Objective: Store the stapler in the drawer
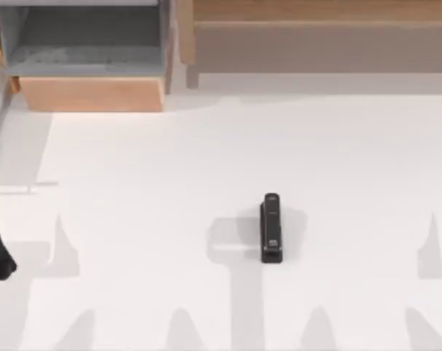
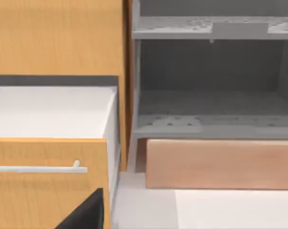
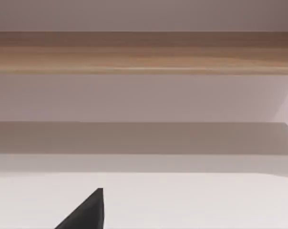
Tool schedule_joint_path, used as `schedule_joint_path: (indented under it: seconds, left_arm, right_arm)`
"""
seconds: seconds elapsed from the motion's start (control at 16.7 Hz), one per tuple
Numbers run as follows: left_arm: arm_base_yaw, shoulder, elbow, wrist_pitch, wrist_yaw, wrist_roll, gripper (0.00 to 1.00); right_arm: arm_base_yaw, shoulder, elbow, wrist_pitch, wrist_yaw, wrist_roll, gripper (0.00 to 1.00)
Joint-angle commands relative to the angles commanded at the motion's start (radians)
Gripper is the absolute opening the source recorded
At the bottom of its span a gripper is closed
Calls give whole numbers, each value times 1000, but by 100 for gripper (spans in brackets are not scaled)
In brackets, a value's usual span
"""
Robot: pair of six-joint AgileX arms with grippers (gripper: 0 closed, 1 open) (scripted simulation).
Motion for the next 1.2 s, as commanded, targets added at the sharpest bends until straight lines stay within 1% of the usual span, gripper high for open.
schedule_joint_path:
  seconds: [0.24, 0.48, 0.78, 1.2]
  left_arm:
    - [-11, 28, 25, -15, 1, -9, 100]
    - [-74, 198, 175, -108, 4, -65, 100]
    - [-210, 575, 505, -310, 9, -188, 100]
    - [-448, 1261, 1102, -674, 13, -411, 100]
  right_arm:
    - [0, 0, 0, 0, 0, 0, 100]
    - [0, 0, 0, 0, 0, 0, 100]
    - [0, 0, 0, 0, 0, 0, 100]
    - [0, 0, 0, 0, 0, 0, 100]
